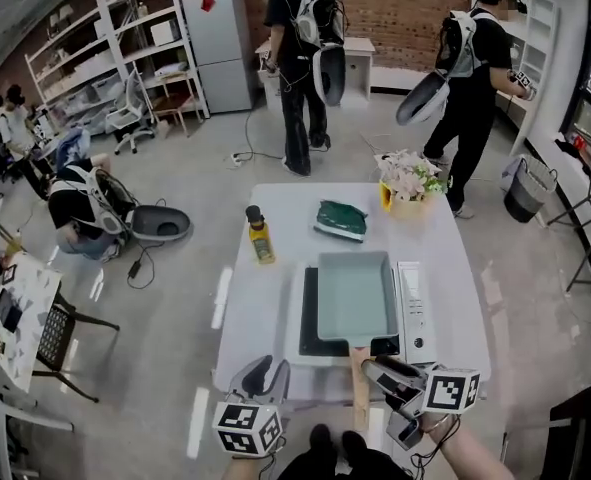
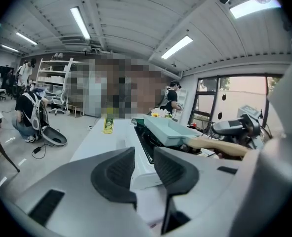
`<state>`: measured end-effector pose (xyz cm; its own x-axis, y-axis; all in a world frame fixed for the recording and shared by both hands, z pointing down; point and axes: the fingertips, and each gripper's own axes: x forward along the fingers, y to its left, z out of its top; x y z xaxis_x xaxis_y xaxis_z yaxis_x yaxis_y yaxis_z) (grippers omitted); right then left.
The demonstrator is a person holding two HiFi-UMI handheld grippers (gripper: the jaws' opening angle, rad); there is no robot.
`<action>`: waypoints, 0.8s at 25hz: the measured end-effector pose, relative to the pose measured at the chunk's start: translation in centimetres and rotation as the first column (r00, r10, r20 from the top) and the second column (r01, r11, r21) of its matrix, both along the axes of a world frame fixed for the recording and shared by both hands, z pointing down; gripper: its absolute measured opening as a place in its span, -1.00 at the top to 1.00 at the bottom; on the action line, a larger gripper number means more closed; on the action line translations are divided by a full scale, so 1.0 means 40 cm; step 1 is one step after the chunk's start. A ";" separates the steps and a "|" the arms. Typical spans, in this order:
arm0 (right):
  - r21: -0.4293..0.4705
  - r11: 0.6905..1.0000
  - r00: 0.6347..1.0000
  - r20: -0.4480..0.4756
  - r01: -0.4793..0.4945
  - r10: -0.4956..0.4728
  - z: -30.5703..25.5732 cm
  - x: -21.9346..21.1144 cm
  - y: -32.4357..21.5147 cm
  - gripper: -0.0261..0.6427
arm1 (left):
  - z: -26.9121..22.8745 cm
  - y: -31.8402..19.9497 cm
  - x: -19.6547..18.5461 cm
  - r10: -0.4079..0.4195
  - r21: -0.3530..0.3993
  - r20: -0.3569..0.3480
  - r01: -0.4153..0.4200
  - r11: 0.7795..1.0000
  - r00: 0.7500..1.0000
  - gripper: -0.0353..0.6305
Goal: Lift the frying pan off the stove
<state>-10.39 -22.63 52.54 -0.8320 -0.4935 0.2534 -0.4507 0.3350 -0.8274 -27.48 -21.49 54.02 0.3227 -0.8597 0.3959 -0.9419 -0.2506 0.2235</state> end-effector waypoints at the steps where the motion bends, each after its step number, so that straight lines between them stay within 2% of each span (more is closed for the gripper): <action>1: -0.017 1.000 1.000 0.011 0.005 -0.005 0.004 -0.004 -0.003 0.11 | 0.003 -0.004 -0.001 0.005 -0.003 -0.002 -0.005 1.000 1.000 0.60; 4: -0.062 0.997 0.999 0.043 0.034 -0.032 0.012 -0.016 -0.009 0.09 | 0.008 -0.011 -0.006 0.007 -0.013 -0.009 -0.007 1.000 1.000 0.60; 7: -0.080 0.993 0.989 0.129 0.087 -0.076 0.002 -0.054 -0.018 0.08 | 0.013 -0.019 -0.020 -0.001 -0.020 -0.019 0.001 1.000 1.000 0.60; 12: -0.155 0.981 0.987 0.126 0.117 -0.098 0.045 -0.078 -0.037 0.07 | 0.025 -0.021 -0.039 -0.013 -0.035 -0.023 0.012 0.999 1.000 0.60; 18: -0.144 0.972 0.976 0.138 0.185 -0.166 0.045 -0.118 -0.057 0.07 | 0.015 -0.017 -0.030 -0.006 -0.037 -0.043 0.005 0.999 0.999 0.60; 20: -0.166 0.968 0.977 0.133 0.190 -0.169 0.051 -0.125 -0.059 0.08 | 0.014 -0.012 -0.021 0.002 -0.045 -0.065 -0.005 0.999 0.998 0.60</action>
